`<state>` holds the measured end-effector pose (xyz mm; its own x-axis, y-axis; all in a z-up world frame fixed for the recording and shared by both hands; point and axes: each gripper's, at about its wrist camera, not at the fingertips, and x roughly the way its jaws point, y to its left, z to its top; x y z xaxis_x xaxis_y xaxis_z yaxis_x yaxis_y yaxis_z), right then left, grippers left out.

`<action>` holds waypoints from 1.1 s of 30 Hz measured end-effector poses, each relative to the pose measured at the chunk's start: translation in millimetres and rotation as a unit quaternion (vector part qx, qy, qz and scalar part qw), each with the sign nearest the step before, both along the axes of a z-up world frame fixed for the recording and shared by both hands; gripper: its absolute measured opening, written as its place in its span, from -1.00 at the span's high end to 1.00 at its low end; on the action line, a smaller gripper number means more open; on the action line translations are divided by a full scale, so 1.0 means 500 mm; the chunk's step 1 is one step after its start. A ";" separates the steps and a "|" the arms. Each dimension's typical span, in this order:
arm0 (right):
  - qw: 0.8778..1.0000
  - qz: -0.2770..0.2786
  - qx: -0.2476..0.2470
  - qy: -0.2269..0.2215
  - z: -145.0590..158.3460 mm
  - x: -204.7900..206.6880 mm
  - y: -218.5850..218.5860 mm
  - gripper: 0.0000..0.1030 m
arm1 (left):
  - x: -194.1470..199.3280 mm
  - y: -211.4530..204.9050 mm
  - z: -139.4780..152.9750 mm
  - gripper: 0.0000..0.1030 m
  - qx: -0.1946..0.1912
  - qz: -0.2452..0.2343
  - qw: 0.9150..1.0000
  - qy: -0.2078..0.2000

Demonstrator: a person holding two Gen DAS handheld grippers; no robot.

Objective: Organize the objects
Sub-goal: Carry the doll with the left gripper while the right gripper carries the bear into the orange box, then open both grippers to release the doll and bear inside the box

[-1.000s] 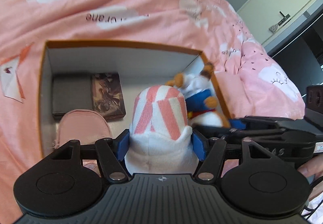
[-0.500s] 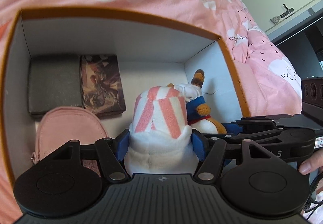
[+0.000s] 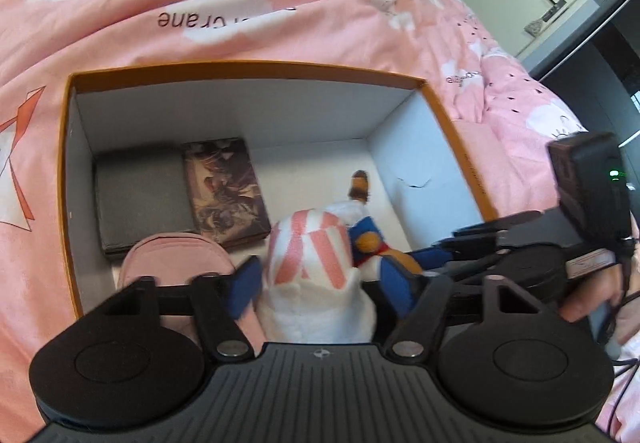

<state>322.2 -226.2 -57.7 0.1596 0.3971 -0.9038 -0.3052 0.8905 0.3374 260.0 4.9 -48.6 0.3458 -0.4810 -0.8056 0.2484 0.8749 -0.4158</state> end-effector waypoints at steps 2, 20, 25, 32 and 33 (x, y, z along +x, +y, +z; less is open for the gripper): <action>1.000 0.013 -0.016 -0.003 0.000 -0.002 0.008 -0.09 | -0.001 -0.014 -0.006 0.12 0.011 -0.008 1.000 0.001; 0.999 0.046 0.002 -0.006 0.027 -0.012 -0.008 0.00 | -0.002 -0.029 -0.018 0.16 0.094 0.030 0.995 -0.017; 0.999 0.030 0.031 -0.005 0.021 -0.016 -0.014 0.03 | -0.008 -0.020 -0.014 0.17 0.093 0.028 0.995 -0.009; 0.998 0.052 -0.021 -0.023 -0.008 -0.025 0.023 0.05 | -0.005 -0.044 -0.042 0.13 0.080 0.027 0.996 0.002; 0.998 0.051 -0.023 -0.025 -0.005 -0.026 0.023 0.05 | -0.006 -0.044 -0.040 0.12 0.079 0.029 0.996 0.000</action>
